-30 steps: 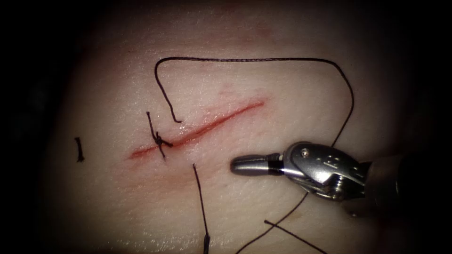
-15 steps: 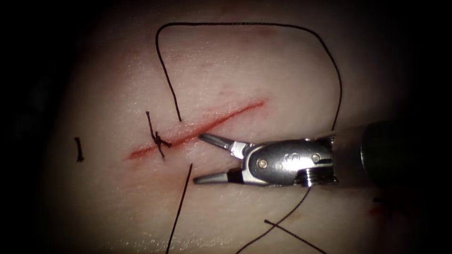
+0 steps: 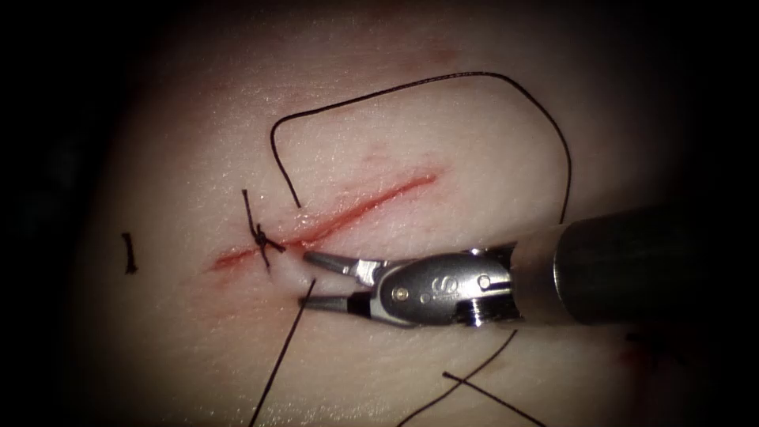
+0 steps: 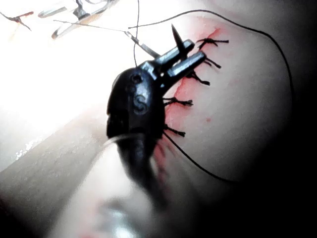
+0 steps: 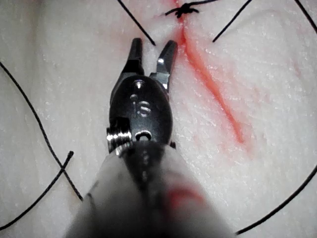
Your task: Wound Closure
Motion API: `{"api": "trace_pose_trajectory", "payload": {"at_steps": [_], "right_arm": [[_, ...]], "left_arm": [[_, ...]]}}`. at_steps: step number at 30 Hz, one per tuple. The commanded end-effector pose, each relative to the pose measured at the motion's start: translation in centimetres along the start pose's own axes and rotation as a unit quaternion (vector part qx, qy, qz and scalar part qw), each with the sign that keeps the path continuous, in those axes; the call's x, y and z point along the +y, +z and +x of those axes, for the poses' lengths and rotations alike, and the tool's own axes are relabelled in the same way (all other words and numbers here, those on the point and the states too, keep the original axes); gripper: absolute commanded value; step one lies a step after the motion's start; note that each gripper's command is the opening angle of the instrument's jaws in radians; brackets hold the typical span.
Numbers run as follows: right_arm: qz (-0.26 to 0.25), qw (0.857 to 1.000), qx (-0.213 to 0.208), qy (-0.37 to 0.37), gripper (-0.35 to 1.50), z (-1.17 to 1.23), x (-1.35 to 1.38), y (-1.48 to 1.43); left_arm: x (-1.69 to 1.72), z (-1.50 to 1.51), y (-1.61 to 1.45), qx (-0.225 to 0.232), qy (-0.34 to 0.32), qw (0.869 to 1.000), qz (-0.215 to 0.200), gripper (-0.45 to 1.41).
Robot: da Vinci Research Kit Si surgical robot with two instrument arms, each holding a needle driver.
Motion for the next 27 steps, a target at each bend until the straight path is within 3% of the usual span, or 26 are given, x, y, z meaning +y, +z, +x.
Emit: {"api": "trace_pose_trajectory", "payload": {"at_steps": [1,9,10,11,13,15,20,27], "right_arm": [[0.002,1.000,0.007,0.003,-0.35,0.00,-0.11,0.04],[-0.004,1.000,0.018,0.012,-0.35,0.10,-0.11,-0.04],[-0.003,1.000,0.015,0.022,-0.20,0.11,-0.09,-0.04],[-0.002,1.000,0.014,0.026,0.25,0.11,-0.07,-0.03],[-0.009,0.999,0.013,0.034,0.89,0.13,-0.02,-0.03],[-0.022,0.999,0.011,0.040,1.14,0.16,0.01,0.00],[-0.025,0.999,0.011,0.041,1.14,0.23,-0.01,0.06],[-0.038,0.998,0.026,0.050,0.61,0.30,-0.01,0.02]], "left_arm": [[0.09,-0.06,0.03,0.001,0.004,1.000,0.003,-0.45],[0.33,0.05,0.03,0.004,0.017,1.000,0.011,-0.45],[0.34,0.06,0.05,0.005,0.020,1.000,0.013,-0.45],[0.34,0.06,0.05,0.005,0.020,1.000,0.013,-0.45],[0.33,0.06,0.07,0.005,0.020,1.000,0.014,-0.45],[0.33,0.06,0.09,0.005,0.020,1.000,0.014,-0.45],[0.33,0.06,0.10,0.005,0.021,1.000,0.015,-0.45],[0.34,0.05,0.11,0.005,0.021,1.000,0.015,-0.45]]}}
